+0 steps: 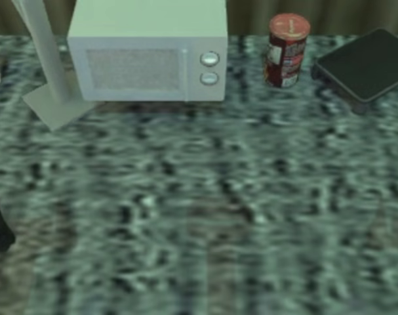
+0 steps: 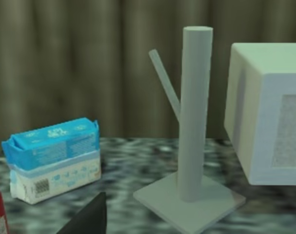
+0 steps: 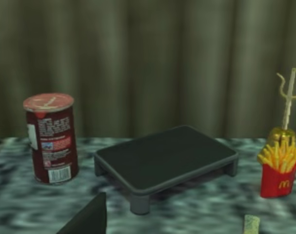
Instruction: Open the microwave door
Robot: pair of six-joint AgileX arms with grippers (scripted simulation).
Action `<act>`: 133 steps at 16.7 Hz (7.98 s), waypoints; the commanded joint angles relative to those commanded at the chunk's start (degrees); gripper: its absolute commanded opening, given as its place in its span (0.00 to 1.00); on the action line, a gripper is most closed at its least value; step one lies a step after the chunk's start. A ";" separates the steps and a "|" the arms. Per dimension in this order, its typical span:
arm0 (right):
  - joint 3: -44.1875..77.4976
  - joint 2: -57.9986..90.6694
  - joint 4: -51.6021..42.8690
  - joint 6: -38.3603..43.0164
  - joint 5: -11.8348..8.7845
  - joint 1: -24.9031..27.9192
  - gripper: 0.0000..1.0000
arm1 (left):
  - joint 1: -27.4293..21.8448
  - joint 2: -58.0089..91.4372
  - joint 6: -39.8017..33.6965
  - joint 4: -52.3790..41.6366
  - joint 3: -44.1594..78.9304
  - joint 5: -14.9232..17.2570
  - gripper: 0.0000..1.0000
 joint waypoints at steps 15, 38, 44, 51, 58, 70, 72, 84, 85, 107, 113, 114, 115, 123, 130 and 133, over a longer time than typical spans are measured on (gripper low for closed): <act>0.00 0.00 0.00 0.00 0.00 0.00 1.00 | -14.01 50.32 -12.21 -27.13 50.32 -7.01 1.00; 0.00 0.00 0.00 0.00 0.00 0.00 1.00 | -33.31 126.61 -30.13 -64.02 126.52 -16.28 1.00; 0.00 0.00 0.00 0.00 0.00 0.00 1.00 | -31.33 132.64 -28.08 -54.42 123.88 -15.29 1.00; 0.00 0.00 0.00 0.00 0.00 0.00 1.00 | -30.91 133.91 -27.69 -52.80 123.36 -15.09 0.85; 0.00 0.00 0.00 0.00 0.00 0.00 1.00 | -30.91 133.91 -27.69 -52.80 123.36 -15.09 0.32; 0.00 0.00 0.00 0.00 0.00 0.00 1.00 | -30.91 133.91 -27.69 -52.80 123.36 -15.09 0.00; 0.00 0.00 0.00 0.00 0.00 0.00 1.00 | -32.75 133.72 -28.23 -52.48 121.67 -13.90 0.00; 0.00 0.00 0.00 0.00 0.00 0.00 1.00 | -32.56 127.18 -29.27 -48.72 112.13 -15.92 0.00; 0.00 0.00 0.00 0.00 0.00 0.00 1.00 | -32.56 127.18 -29.27 -48.72 112.13 -15.92 0.00; 0.00 0.00 0.00 0.00 0.00 0.00 1.00 | -32.85 126.82 -28.95 -48.10 111.09 -15.37 0.00; 0.00 0.00 0.00 0.00 0.00 0.00 1.00 | -32.16 122.29 -24.39 -44.42 104.13 -13.60 0.00; 0.00 0.00 0.00 0.00 0.00 0.00 1.00 | -32.16 122.24 -24.37 -44.38 104.10 -13.58 0.00; 0.00 0.00 0.00 0.00 0.00 0.00 1.00 | -32.16 122.24 -24.37 -44.38 104.10 -13.58 0.00; 0.00 0.00 0.00 0.00 0.00 0.00 1.00 | -32.16 122.24 -24.37 -44.38 104.10 -13.58 0.00; 0.00 0.00 0.00 0.00 0.00 0.00 1.00 | -32.16 122.24 -24.37 -44.38 104.10 -13.58 0.00; 0.00 0.00 0.00 0.00 0.00 0.00 1.00 | -32.16 122.24 -24.37 -44.38 104.10 -13.58 0.00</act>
